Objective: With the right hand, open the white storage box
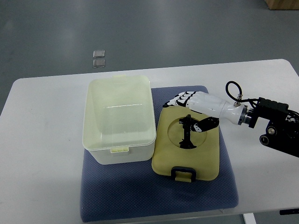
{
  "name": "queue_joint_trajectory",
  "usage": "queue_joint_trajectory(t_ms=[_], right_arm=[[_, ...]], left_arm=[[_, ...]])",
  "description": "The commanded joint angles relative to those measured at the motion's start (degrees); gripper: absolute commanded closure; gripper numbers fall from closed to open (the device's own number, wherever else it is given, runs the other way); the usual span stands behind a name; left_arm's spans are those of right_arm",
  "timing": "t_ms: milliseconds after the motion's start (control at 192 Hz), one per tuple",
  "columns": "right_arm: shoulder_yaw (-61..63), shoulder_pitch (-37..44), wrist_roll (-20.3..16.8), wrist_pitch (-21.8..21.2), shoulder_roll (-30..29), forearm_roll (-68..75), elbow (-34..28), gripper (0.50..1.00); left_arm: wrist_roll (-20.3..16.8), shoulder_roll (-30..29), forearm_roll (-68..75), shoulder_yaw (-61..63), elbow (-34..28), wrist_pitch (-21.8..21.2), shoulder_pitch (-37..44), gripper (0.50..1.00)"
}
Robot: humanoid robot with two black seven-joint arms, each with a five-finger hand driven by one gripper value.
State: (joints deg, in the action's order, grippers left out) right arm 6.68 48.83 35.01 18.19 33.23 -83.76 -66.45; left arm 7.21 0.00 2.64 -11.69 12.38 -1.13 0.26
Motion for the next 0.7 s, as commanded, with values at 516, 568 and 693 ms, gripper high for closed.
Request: queue_joint_trajectory(t_ms=[516,568,693], right_arm=[[0.1,7.2,0.0,-17.8,10.5,0.2,0.2,0.570],[0.7,8.6,0.0,-18.1,10.9,0.8,0.8,0.570],[3.6,10.9,0.0,-18.0,10.9,2.9,2.8,0.570]], left_arm=[[0.0,0.0,0.0,0.1,-0.2,0.0,0.0,0.500],[0.0,0.0,0.0,0.1,-0.2,0.0,0.0,0.500],[0.0,0.0,0.0,0.1,-0.1,0.0,0.0,0.500]])
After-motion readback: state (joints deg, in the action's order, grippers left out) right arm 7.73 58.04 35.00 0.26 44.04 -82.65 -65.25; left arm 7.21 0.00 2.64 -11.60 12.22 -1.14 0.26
